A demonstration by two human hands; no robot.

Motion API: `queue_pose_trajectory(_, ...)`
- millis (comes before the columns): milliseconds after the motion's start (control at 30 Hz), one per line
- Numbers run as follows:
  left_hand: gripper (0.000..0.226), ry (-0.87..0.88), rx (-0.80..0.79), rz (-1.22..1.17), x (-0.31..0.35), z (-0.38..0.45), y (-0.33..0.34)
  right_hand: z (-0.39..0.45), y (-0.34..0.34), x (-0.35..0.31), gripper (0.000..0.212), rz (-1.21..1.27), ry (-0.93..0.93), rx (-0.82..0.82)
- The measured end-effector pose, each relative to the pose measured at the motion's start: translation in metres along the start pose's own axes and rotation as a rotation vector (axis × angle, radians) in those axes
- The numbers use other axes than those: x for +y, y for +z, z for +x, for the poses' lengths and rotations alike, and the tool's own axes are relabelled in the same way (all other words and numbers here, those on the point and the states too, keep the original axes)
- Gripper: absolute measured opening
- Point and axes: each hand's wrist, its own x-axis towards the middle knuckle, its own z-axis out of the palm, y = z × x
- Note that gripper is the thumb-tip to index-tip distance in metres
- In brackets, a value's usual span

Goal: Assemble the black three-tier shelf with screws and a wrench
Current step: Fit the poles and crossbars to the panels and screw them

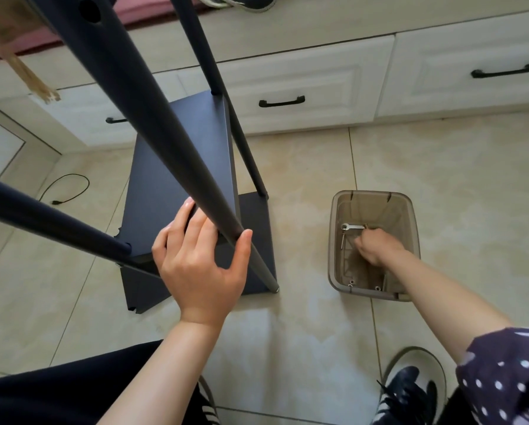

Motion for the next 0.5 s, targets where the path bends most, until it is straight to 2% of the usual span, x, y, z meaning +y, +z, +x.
queue_pose_trajectory(233,0.043,-0.007,-0.065,0.009,0.002,0.004,-0.008,-0.022,-0.034,-0.016,0.027,0.087,-0.020,0.112)
queue_pose_trajectory(300,0.044,-0.022,-0.124,0.006,0.005,0.007,-0.014,-0.032,-0.049,-0.027,0.031,0.198,-0.071,0.165)
queue_pose_trajectory(400,0.049,-0.054,-0.273,0.003,0.007,0.013,-0.026,-0.054,-0.070,-0.057,0.032,0.453,-0.166,0.192)
queue_pose_trajectory(500,0.054,-0.104,-0.496,0.019,0.008,0.026,-0.040,-0.088,-0.083,-0.095,0.026,0.762,-0.263,0.088)
